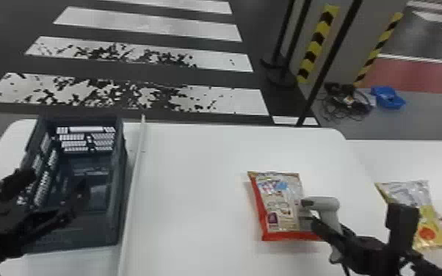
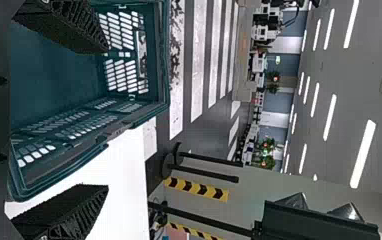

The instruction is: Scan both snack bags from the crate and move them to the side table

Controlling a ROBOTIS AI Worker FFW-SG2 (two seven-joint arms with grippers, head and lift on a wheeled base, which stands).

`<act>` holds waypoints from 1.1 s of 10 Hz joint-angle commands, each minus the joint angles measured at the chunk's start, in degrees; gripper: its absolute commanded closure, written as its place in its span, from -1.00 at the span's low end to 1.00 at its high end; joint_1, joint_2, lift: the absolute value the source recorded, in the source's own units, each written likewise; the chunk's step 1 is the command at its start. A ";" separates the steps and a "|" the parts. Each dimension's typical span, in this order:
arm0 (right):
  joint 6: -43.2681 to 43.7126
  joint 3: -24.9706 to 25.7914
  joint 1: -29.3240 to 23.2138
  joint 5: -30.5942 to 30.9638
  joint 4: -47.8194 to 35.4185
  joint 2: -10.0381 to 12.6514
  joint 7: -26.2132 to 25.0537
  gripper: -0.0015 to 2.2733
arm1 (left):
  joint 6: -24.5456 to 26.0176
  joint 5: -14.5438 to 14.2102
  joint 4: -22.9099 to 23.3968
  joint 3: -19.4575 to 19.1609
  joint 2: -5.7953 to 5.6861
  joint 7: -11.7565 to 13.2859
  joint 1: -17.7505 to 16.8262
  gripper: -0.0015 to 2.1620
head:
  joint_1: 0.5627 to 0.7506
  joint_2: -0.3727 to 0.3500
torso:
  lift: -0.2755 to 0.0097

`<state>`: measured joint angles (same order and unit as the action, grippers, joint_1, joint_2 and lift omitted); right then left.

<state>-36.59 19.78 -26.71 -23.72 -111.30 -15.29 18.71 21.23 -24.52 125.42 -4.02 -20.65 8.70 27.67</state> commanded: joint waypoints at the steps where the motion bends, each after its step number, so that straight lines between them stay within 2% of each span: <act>1: 0.24 -0.09 -0.01 -0.01 0.47 0.00 0.01 0.97 | 0.00 0.00 0.00 -0.02 0.00 0.00 0.01 -0.98 | 0.41 -0.48 | 0.26; 3: 2.17 0.79 0.34 0.08 2.14 -0.18 -0.08 0.97 | -0.18 0.00 0.09 0.24 0.18 0.00 0.01 -0.98 | 0.41 -0.48 | 0.26; 4: 3.58 2.02 1.40 0.08 4.25 -0.97 -0.08 0.97 | -0.18 0.00 0.26 0.24 0.18 0.00 0.01 -0.98 | 0.41 -0.49 | 0.26; 6: 5.34 3.69 5.44 0.34 11.63 -5.36 -0.78 0.97 | -0.18 0.00 0.62 0.24 0.09 0.09 0.28 -0.98 | 0.41 -0.63 | 0.26; 8: 9.03 3.95 10.10 0.96 22.27 -7.74 -0.78 0.97 | -0.18 0.09 0.97 0.24 0.18 0.09 0.37 -0.98 | 0.41 -0.80 | 0.26; 9: 12.19 3.34 11.07 1.57 26.31 -8.17 -0.78 0.97 | -0.18 0.09 1.06 0.24 0.18 0.09 0.37 -0.98 | 0.41 -0.90 | 0.26; 11: 17.47 1.49 12.03 1.84 31.15 -8.53 -0.08 0.97 | -0.18 0.09 1.49 0.24 0.26 0.09 0.63 -0.98 | 0.41 -0.94 | 0.26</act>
<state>-20.89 21.71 -14.85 -21.92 -81.47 -23.80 18.56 21.06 -24.42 126.77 -3.78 -20.44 8.80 28.17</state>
